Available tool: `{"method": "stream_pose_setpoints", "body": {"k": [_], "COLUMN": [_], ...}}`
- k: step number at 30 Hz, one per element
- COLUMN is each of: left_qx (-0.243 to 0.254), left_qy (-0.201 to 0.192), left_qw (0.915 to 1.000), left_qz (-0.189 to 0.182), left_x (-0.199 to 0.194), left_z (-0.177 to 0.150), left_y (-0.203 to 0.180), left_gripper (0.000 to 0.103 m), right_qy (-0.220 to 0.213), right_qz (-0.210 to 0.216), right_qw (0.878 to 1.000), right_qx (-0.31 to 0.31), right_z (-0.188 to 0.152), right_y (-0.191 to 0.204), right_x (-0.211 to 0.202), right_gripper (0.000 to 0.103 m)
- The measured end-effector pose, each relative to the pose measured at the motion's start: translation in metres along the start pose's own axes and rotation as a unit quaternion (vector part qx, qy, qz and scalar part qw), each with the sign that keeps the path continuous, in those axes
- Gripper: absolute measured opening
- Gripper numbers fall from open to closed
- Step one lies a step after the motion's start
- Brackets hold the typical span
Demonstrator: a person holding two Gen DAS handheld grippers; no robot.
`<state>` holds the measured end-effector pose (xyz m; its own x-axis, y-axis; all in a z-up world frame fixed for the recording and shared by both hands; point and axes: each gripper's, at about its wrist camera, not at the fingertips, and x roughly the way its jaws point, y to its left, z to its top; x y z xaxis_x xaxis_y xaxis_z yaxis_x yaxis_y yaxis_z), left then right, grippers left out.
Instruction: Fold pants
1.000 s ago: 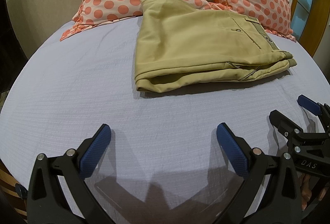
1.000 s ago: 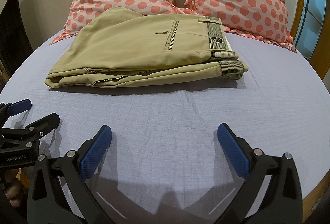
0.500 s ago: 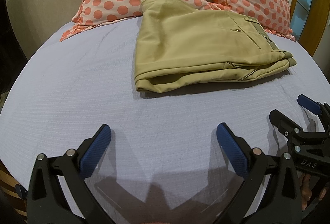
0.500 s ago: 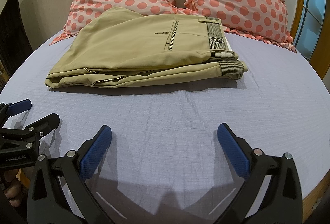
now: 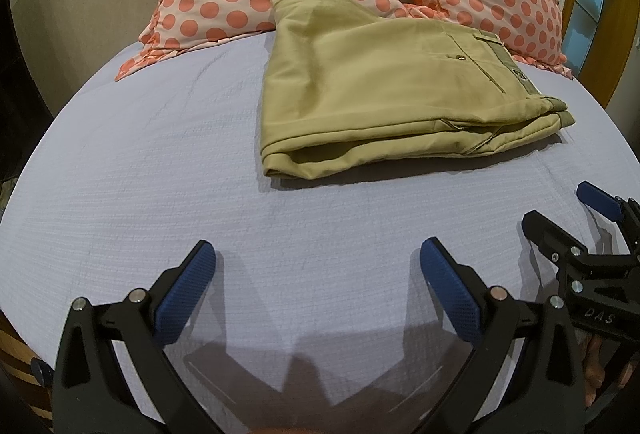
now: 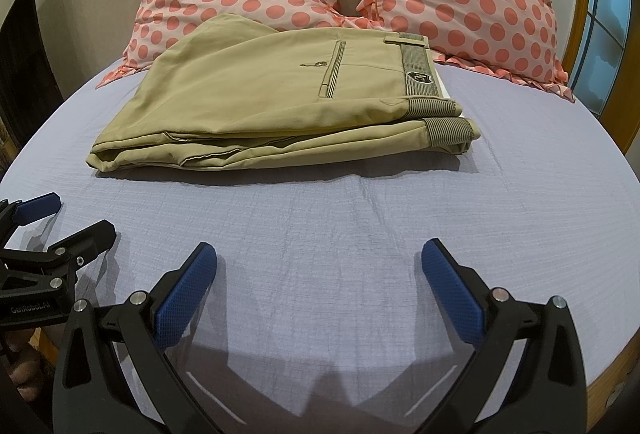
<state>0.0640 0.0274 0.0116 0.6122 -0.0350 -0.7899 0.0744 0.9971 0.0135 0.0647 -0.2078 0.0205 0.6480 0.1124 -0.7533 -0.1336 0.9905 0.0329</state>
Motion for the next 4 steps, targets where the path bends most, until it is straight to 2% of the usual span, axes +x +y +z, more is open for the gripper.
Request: {"method": "stream_pose_setpoints", "body": {"k": [4], "left_qx": [0.002], "left_qy": [-0.004], "left_qw": [1.0000], "left_qz": [0.000], "left_x": [-0.0006], "left_z": [-0.0011], "left_y": [-0.0019], "left_gripper": [0.101], "right_qy": [0.000], "right_qz": [0.001], "right_qw": [1.000], "right_qx": [0.000], "right_z": [0.0006], "right_y": [-0.0016], "right_x": [0.0004], "right_gripper": [0.102]}}
